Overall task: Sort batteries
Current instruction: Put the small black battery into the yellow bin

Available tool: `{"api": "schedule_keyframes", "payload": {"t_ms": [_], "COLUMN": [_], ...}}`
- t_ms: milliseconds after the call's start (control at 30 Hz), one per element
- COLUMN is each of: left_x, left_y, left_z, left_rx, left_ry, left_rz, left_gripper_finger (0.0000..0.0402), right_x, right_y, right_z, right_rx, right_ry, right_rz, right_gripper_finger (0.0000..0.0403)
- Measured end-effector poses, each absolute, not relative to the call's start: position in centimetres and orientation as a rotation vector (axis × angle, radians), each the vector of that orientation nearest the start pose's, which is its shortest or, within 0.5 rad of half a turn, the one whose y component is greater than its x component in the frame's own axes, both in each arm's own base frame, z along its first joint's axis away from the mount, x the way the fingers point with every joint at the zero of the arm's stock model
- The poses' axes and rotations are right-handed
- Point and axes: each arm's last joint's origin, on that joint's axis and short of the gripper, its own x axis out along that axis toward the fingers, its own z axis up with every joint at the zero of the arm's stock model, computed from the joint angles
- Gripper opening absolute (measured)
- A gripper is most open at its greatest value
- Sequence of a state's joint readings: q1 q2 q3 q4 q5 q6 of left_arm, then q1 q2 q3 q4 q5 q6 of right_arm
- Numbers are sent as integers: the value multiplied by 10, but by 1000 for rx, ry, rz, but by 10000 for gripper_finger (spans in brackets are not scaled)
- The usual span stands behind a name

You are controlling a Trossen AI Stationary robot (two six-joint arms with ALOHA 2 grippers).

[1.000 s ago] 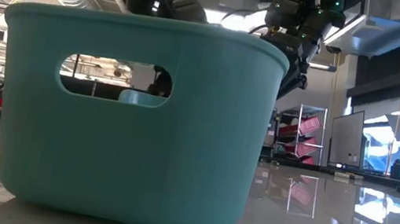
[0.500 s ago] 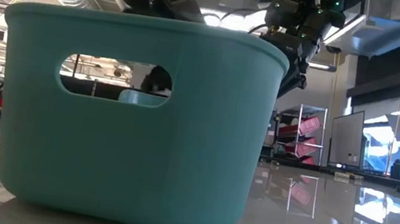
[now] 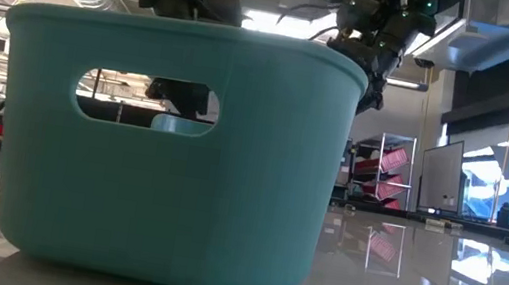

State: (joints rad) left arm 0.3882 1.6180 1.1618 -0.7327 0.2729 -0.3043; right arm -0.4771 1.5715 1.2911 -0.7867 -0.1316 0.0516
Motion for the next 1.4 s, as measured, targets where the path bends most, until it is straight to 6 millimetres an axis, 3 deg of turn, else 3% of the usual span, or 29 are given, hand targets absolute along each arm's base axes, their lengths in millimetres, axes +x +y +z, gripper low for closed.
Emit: {"api": "schedule_keyframes", "payload": {"t_ms": [267,600,967,1400], "left_x": [284,275,233,182], "left_y": [117,140,153,146], "left_z": [221,230,277,269], "left_rx": [-591,-603,-513,-642], "left_ry": [1195,1106,918,764], "left_rz": [329,394,654,805], "left_gripper_finger": [136,136,136,136], "right_x": [263,252,249,249], "right_y": [-162,-182,-193,-193], "right_z": [268,268,264,247], "right_rx": [476,536,554,556], "right_ry": [1112,1078,1043,1037], "right_rz": [-514,-593,-632,-659], "right_gripper_finger": [117,117,117,117]}}
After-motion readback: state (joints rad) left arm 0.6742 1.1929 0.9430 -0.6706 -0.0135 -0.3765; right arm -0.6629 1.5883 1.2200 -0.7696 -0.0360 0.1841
